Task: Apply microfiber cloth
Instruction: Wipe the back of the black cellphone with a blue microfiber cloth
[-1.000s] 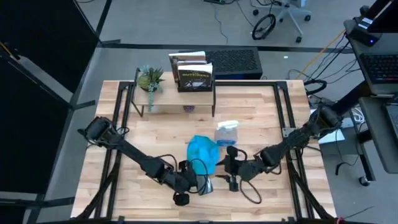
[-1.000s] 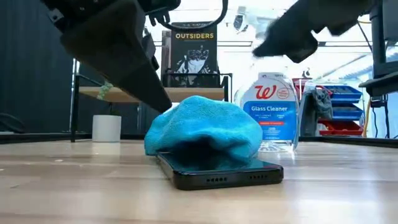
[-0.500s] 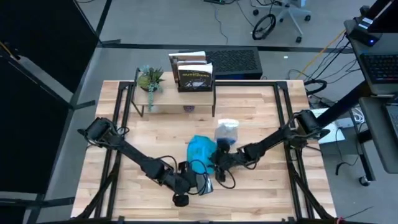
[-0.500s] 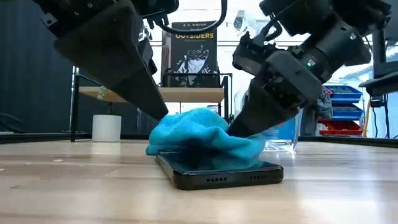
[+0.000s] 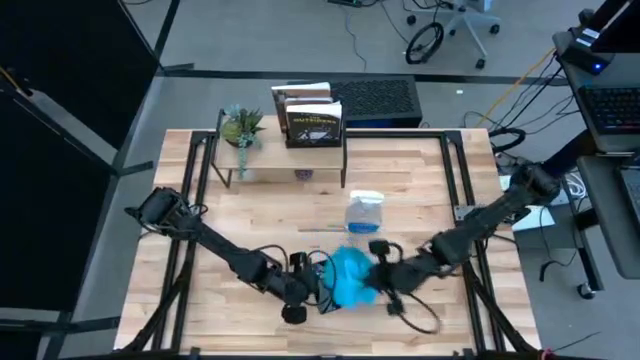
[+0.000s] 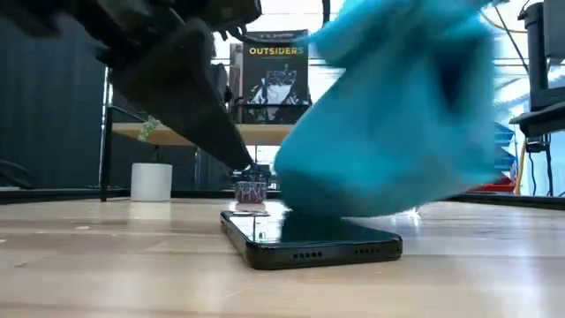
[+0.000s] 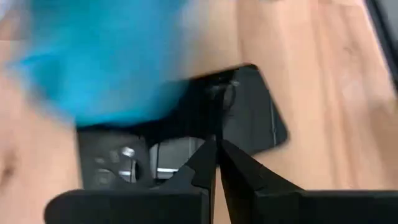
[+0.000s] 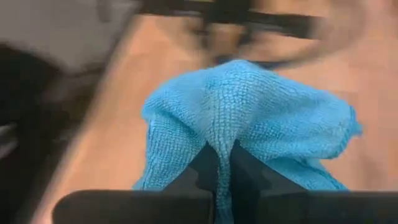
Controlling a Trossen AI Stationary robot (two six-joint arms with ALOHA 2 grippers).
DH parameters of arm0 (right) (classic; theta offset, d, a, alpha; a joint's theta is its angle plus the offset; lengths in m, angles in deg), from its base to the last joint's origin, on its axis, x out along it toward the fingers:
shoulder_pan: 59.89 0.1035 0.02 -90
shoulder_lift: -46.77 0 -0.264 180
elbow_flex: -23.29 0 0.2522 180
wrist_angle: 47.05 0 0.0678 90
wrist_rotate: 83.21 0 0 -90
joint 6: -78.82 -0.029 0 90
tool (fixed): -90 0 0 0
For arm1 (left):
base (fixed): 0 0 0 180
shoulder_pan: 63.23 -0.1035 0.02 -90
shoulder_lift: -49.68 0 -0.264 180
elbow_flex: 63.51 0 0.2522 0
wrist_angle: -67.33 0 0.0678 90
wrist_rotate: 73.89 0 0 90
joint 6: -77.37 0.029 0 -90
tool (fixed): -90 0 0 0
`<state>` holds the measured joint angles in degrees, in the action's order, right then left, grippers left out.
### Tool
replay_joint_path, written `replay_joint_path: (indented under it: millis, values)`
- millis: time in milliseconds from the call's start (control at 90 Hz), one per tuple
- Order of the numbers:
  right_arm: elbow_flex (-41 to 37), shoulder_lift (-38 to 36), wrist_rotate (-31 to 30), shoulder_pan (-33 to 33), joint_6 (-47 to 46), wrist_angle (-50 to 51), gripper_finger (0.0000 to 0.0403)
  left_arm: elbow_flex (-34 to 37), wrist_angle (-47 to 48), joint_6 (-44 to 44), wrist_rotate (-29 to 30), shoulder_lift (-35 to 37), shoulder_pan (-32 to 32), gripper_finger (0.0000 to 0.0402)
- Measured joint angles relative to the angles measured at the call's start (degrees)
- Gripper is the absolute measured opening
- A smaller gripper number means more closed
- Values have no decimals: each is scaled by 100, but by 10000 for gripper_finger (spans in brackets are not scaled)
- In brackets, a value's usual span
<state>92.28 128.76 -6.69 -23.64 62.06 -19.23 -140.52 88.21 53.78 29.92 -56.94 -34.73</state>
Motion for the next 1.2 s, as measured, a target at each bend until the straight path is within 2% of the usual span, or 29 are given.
replay_joint_path:
  millis: [100, 211, 400, 500, 689, 844, 956, 1200]
  values:
    - [-1, -44, 17, 375, -318, -149, 1, 0, -15, 26, -3, 0, -83, 6]
    - [0, 280, -464, 508, -139, -716, 1, 0, -131, 175, -2, -22, -228, 6]
    - [-4, 1240, -616, 192, 858, -1718, 0, -2, -469, 429, -23, -305, -418, 6]
    - [-4, 1727, -613, -93, 1065, -1974, 0, -2, -471, 481, -52, -386, -495, 6]
    - [-10, 2414, -576, -497, 1005, -2072, 0, -2, -488, 463, -131, -596, -563, 6]
    - [-11, 2679, -548, -701, 821, -2975, 0, -25, -638, 446, -127, -786, -626, 6]
    - [-9, 2898, -303, -774, 755, -3314, 0, -28, -637, 446, -125, -852, -635, 6]
    - [17, 3351, -77, -757, 225, -3410, 0, -21, -647, 448, -110, -866, -638, 6]
